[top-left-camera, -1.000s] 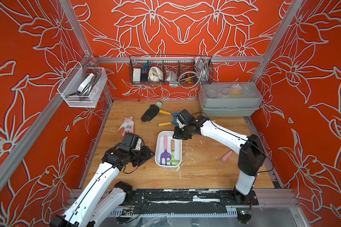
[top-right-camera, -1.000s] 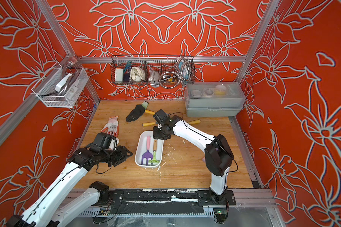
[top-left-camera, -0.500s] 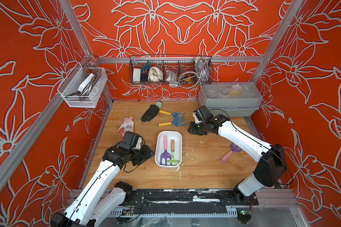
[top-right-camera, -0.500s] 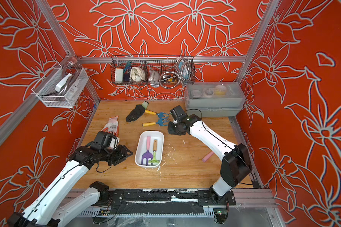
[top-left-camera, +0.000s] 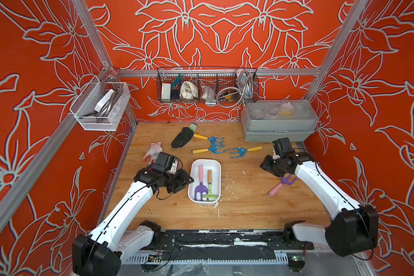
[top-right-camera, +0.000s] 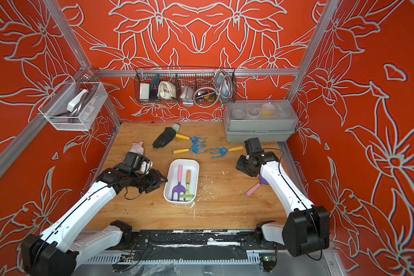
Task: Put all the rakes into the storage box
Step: Pick up the rake at the center of the board.
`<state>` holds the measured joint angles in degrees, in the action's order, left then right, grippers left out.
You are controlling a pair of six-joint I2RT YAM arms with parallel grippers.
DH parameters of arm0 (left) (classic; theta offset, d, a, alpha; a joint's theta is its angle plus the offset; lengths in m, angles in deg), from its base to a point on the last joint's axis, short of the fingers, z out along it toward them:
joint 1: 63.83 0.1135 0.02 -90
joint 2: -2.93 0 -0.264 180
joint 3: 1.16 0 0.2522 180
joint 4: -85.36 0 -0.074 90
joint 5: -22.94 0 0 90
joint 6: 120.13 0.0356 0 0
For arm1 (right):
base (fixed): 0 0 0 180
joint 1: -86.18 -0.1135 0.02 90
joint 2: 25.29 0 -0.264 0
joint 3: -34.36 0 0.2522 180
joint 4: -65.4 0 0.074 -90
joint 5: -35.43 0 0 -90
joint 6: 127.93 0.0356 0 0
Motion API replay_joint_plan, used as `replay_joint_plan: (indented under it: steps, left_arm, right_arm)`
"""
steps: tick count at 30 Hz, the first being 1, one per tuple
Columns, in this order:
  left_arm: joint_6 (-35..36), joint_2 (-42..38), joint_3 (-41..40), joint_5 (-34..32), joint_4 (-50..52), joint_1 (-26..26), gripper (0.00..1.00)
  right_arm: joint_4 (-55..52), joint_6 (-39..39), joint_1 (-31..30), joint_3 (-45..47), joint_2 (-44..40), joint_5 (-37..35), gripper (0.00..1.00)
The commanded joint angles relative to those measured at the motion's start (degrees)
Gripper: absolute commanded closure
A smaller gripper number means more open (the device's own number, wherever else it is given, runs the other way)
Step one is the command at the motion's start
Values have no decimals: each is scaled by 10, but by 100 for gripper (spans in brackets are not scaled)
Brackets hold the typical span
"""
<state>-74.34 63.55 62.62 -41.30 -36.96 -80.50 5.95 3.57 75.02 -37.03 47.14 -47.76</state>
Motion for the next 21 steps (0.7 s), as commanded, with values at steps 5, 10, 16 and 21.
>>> replay_joint_plan:
  steps: [5, 10, 16, 21]
  left_arm:
    - [-20, 46, 9, 18, -75, -41, 46]
    - [-32, 74, 10, 15, -103, -78, 46]
    - [-37, 91, 9, 14, -117, -98, 46]
    - [-32, 93, 12, 15, -113, -99, 46]
  right_arm:
    - [-14, 9, 87, 78, -18, -10, 45]
    - [13, 7, 130, 115, 2, 12, 48]
    - [37, -2, 145, 123, 46, 15, 51]
    - [50, -1, 147, 120, 81, 18, 53]
